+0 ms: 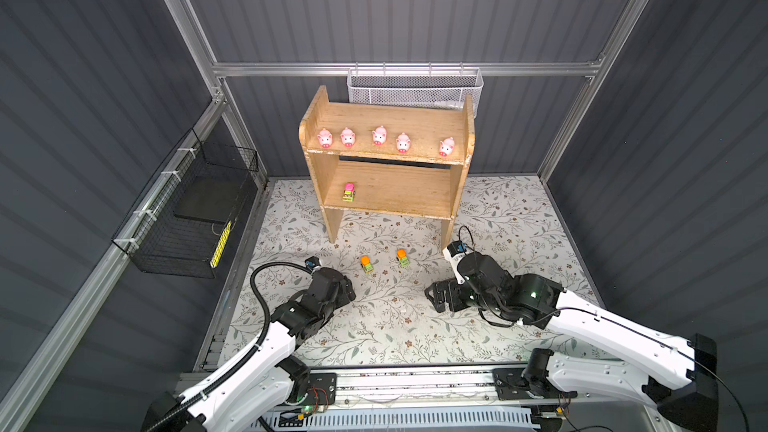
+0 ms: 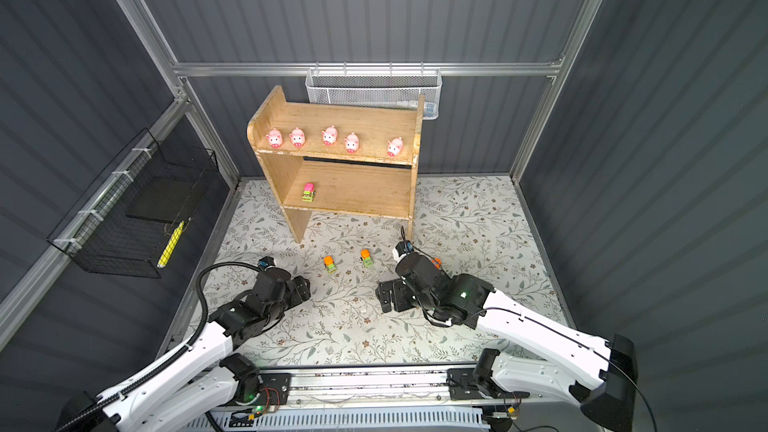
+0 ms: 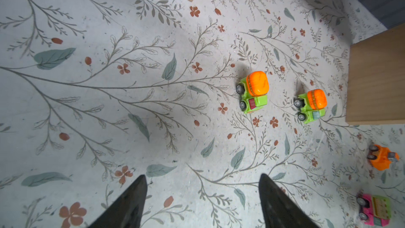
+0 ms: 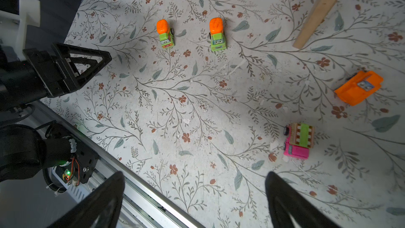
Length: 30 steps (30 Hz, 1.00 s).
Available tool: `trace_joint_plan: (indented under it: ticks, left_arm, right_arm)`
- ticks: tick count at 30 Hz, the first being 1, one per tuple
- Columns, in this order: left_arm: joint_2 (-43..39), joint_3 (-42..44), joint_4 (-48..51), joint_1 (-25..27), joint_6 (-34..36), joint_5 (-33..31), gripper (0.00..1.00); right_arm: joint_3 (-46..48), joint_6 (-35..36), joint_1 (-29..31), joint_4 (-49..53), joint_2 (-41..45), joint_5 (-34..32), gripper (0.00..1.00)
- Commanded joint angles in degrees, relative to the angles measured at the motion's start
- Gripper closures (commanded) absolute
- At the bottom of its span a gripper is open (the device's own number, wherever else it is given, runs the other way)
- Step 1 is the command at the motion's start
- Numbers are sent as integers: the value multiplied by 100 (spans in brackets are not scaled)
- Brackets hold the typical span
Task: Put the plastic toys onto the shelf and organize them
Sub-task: 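Withdraw the left gripper toward the orange-and-green trucks while the right gripper moves closer, then lower the left gripper and grasp the nearer orange-and-green truck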
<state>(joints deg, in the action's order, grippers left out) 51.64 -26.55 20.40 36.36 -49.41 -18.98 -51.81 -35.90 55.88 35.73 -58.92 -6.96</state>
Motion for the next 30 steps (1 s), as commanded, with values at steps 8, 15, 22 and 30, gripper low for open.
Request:
trace_joint_plan:
  ticks: [8, 15, 22, 30]
  left_arm:
    - [2767, -1696, -263, 1143, -907, -1643, 23]
    - [3983, -2142, -781, 1140, -1030, -2053, 34]
    - [4433, -2332, -911, 1136, -1050, -2478, 38]
    - [4948, -2656, -1054, 1054, -815, -2473, 44]
  right_arm:
    - [163, 145, -29, 240, 520, -630, 1]
    - [394, 118, -150, 539, 1286, -560, 1]
    - [545, 139, -364, 848, 1898, -537, 1]
    - [563, 215, -496, 976, 2021, -351, 1]
